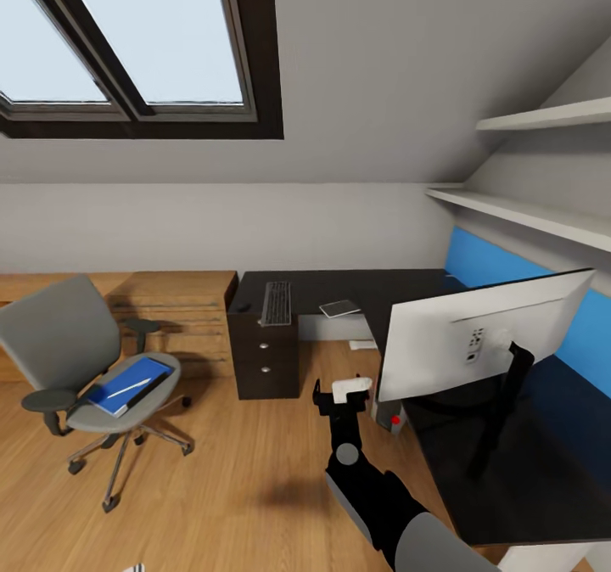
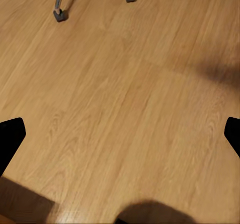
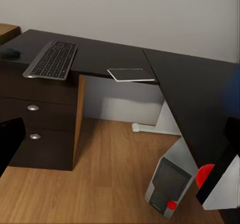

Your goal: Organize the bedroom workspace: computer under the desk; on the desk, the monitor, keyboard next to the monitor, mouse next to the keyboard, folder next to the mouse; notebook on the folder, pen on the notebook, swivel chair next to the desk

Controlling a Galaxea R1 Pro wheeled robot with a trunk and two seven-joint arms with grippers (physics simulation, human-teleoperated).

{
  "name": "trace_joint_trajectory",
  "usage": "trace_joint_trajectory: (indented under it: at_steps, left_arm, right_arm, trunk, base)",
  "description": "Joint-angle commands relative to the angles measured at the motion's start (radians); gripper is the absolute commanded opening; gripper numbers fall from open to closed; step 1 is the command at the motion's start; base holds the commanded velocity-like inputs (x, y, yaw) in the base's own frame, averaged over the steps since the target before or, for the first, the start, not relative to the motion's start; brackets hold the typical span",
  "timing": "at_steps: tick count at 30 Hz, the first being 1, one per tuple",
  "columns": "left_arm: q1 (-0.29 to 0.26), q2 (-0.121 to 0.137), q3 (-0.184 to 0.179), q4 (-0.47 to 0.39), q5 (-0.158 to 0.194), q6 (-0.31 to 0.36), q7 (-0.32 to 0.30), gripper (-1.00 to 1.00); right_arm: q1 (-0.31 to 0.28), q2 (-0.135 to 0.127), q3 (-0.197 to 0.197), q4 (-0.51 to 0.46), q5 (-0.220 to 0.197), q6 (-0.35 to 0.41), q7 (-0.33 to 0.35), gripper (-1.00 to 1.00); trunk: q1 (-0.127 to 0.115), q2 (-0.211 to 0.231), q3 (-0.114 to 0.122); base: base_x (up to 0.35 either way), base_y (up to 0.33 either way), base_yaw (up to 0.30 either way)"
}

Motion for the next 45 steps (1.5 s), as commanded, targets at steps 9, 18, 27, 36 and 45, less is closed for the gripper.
trace_joint_trajectory:
  at_steps: [9, 18, 27, 36, 45]
  left_arm:
    - [0.000, 0.000, -0.003, 0.008, 0.000, 0.000, 0.003, 1.00]
    - [0.000, 0.000, -0.003, 0.008, 0.000, -0.002, 0.003, 1.00]
    - [0.000, 0.000, -0.003, 0.008, 0.000, -0.006, 0.001, 1.00]
    - [0.000, 0.000, -0.003, 0.008, 0.000, -0.006, 0.002, 1.00]
    - [0.000, 0.000, -0.003, 0.008, 0.000, -0.006, 0.002, 1.00]
  right_arm:
    - [0.000, 0.000, 0.016, -0.001, -0.014, -0.082, -0.302, 1.00]
    - [0.000, 0.000, 0.017, -0.001, -0.023, -0.097, -0.330, 1.00]
    - [-0.001, 0.000, 0.009, 0.001, -0.057, -0.093, -0.341, 1.00]
    - [-0.004, 0.000, -0.021, 0.035, -0.059, -0.094, -0.427, 1.00]
    - [-0.008, 0.000, -0.041, 0.081, -0.059, -0.132, -0.437, 1.00]
  trunk:
    - [0.001, -0.001, -0.001]
    - [0.001, -0.001, -0.001]
    - [0.001, -0.001, -0.001]
    - [0.001, -0.001, -0.001]
    - [0.001, -0.001, -0.001]
  base:
    - [0.016, 0.000, 0.000]
    - [0.000, 0.000, 0.000]
    - [0.000, 0.000, 0.000]
    - [0.000, 0.000, 0.000]
    - [0.000, 0.000, 0.000]
